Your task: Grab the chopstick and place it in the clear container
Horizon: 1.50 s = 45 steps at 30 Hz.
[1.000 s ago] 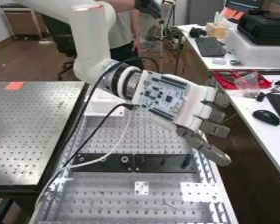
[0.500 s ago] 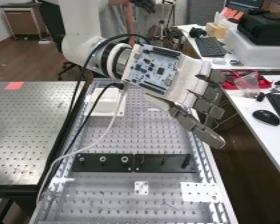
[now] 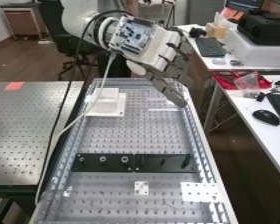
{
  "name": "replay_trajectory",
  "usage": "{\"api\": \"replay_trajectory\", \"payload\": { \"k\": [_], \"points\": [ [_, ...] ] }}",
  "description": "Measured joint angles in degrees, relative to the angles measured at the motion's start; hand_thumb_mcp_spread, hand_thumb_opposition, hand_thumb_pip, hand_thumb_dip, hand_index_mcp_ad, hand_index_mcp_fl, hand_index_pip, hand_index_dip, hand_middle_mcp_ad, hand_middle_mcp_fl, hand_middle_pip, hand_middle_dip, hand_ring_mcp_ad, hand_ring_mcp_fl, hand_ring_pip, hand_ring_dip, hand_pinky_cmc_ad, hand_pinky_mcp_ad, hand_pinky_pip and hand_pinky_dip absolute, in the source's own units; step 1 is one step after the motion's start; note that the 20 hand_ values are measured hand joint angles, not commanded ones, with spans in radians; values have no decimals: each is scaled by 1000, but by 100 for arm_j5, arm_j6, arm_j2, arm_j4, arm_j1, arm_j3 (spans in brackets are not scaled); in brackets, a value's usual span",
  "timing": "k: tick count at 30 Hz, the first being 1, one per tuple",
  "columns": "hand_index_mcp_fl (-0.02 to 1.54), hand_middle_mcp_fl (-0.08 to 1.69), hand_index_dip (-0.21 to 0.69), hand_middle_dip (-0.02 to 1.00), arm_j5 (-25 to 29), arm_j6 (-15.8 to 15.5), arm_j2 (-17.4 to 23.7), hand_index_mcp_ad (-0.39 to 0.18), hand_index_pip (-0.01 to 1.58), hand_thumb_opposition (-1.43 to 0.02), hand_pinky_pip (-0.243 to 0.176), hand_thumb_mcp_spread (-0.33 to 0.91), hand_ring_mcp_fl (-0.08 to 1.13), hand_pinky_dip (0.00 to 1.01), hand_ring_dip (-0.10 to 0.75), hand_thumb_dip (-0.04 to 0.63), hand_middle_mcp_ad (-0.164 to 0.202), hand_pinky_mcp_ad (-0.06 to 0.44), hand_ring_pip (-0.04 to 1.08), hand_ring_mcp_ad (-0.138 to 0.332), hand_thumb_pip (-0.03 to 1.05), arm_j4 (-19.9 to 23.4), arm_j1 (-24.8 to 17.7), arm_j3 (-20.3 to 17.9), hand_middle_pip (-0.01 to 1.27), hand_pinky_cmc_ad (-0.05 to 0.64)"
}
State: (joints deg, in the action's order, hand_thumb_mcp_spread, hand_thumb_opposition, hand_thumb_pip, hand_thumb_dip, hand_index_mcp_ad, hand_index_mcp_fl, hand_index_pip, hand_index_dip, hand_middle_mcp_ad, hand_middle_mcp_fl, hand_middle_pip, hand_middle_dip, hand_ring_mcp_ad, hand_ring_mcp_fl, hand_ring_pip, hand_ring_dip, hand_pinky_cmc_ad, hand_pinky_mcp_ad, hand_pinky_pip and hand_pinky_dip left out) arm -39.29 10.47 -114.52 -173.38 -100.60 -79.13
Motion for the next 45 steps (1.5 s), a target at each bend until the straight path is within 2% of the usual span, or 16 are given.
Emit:
{"api": "replay_trajectory", "payload": {
  "k": [7,11,17,19,36,41,45],
  "points": [
    [939,1148,26,644,582,-53,5,-133,1004,-1045,3,658,913,222,543,262,51,290,94,24,525,-452,-722,238,553,367],
    [949,1136,33,637,735,-124,-50,-133,988,-1045,3,658,911,230,541,262,51,290,96,24,525,-724,-1022,402,553,365],
    [949,1129,35,637,869,-253,-319,-133,988,-1047,3,658,913,230,545,262,51,293,93,17,525,-1328,-1380,803,560,361],
    [949,1129,37,637,913,-295,-446,-136,988,-1044,3,658,911,246,545,262,51,293,94,17,525,-1511,-1465,954,560,379],
    [962,1129,45,637,964,-900,-1550,-133,967,-1061,0,646,929,276,541,262,52,295,91,10,527,-2848,-1586,2261,562,379],
    [962,1136,51,635,922,-875,-1841,-133,970,-1061,0,646,929,293,545,264,52,295,96,9,531,-3245,-1578,2533,571,396],
    [962,1138,51,630,874,-694,-2098,-133,970,-1059,0,646,929,293,545,260,51,298,91,2,532,-3727,-1561,2763,569,393]
  ]
}}
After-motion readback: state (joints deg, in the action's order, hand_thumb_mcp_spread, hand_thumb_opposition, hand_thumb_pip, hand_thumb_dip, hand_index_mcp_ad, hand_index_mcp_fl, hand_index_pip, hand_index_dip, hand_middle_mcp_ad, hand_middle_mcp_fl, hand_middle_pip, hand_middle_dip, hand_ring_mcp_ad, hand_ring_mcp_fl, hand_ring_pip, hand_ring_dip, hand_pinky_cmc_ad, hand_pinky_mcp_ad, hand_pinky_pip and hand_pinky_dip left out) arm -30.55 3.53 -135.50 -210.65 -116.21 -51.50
